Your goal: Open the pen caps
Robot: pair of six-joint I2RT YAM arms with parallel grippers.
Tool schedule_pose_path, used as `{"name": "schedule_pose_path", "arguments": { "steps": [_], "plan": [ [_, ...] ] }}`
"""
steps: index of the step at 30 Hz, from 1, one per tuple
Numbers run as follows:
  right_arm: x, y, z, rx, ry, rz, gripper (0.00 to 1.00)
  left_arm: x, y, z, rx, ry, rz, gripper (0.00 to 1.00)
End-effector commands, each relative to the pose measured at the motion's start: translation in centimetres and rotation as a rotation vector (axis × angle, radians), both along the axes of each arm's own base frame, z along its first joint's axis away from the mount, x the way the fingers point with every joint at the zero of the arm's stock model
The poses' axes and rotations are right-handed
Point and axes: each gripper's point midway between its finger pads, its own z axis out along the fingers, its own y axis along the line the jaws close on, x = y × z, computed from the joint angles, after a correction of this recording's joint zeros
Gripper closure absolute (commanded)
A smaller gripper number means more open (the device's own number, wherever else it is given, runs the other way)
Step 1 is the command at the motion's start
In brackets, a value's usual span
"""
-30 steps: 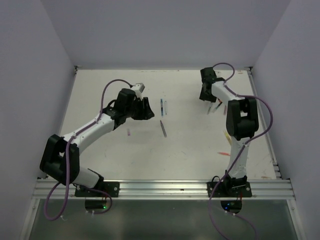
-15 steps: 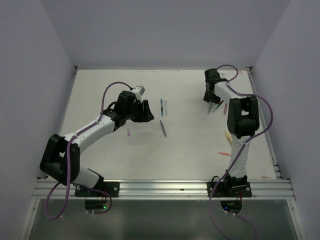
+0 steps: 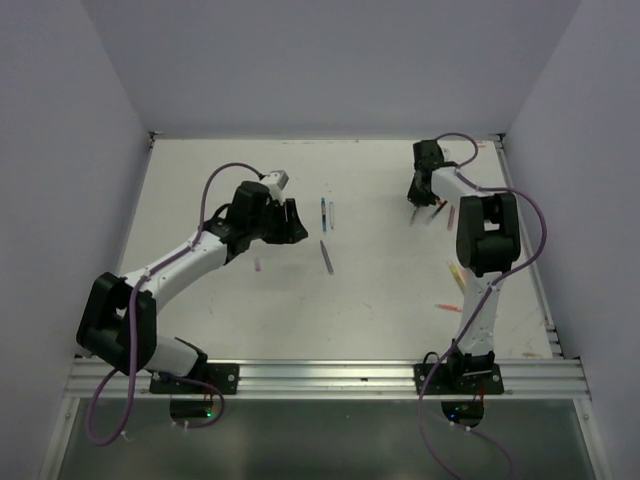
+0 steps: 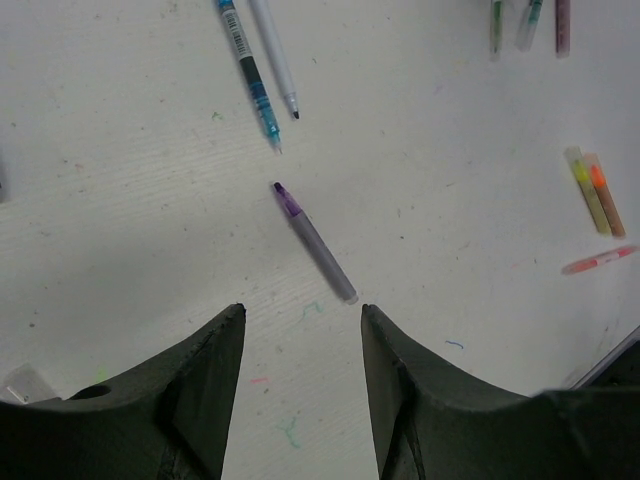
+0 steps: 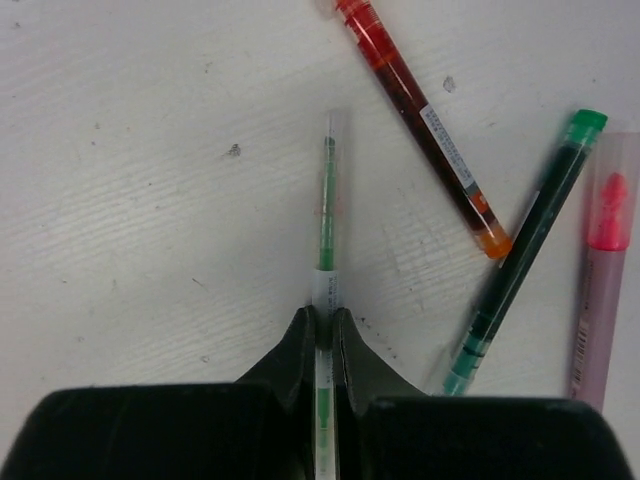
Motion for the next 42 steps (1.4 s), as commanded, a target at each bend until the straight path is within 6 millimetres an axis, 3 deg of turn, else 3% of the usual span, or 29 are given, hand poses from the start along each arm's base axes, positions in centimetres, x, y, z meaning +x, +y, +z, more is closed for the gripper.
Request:
{"name": "schedule_pose_path", "arguments": {
  "steps": [1, 2, 4, 5, 6, 7, 8, 9, 10, 11, 12, 13, 19, 28, 33, 42],
  "plan": [
    [-1.4, 2.8, -1.7, 0.14, 0.024, 0.05, 1.0, -0.1, -0.1, 1.3, -0.021, -0.049, -0.021, 0.46],
    [-1.6, 3.8, -1.5, 0.168, 0.018, 0.058, 1.0, -0.1, -0.2, 1.2, -0.027, -0.049, -0.025, 0.46],
    [-1.5, 6.3, 0.9, 0.249, -0.045, 0.113, 1.0, -0.2, -0.7, 1.3, -0.054, -0.051, -0.039, 0.46],
    [-2.4, 7.7, 1.2, 0.28, -0.047, 0.126, 1.0, -0.2, -1.0, 1.3, -0.068, -0.053, -0.047, 0.48],
    [-2.5, 8.4, 3.2, 0.304, -0.097, 0.134, 1.0, -0.2, -1.5, 1.8, -0.098, -0.068, -0.067, 0.48],
    [-2.3, 10.8, 5.0, 0.397, -0.156, 0.193, 1.0, -0.4, -1.7, 1.5, -0.114, -0.061, -0.068, 0.49],
    [-3.9, 12.9, 4.8, 0.466, -0.145, 0.21, 1.0, -0.3, -2.0, 1.7, -0.134, -0.07, -0.076, 0.51],
    [-4.3, 14.3, 7.1, 0.523, -0.199, 0.242, 1.0, 0.0, -2.3, 2.0, -0.151, -0.087, -0.079, 0.53],
    [-5.4, 17.0, 7.7, 0.602, -0.218, 0.308, 1.0, 0.0, -2.5, 1.8, -0.162, -0.076, -0.078, 0.58],
    [-6.0, 18.5, 8.6, 0.66, -0.235, 0.312, 1.0, 0.1, -2.8, 1.9, -0.174, -0.079, -0.085, 0.58],
    [-6.1, 20.0, 10.8, 0.706, -0.3, 0.349, 1.0, 0.3, -2.9, 1.8, -0.175, -0.076, -0.084, 0.58],
    [-7.7, 22.1, 10.8, 0.753, -0.285, 0.396, 1.0, 0.4, -2.9, 1.5, -0.177, -0.065, -0.081, 0.58],
    [-11.5, 28.3, 13.9, 0.92, -0.319, 0.488, 1.0, 0.9, -3.2, 1.5, -0.176, -0.066, -0.068, 0.5],
    [-12.7, 31.3, 15.0, 0.974, -0.341, 0.52, 1.0, 0.3, -3.4, 0.2, -0.16, -0.039, -0.063, 0.5],
    [-12.5, 31.2, 15.1, 0.971, -0.353, 0.51, 1.0, -0.1, -3.7, -0.1, -0.158, -0.033, -0.071, 0.51],
    [-12.1, 31.1, 15.2, 0.956, -0.363, 0.501, 1.0, -0.9, -3.8, -0.6, -0.147, -0.018, -0.076, 0.62]
  ]
}}
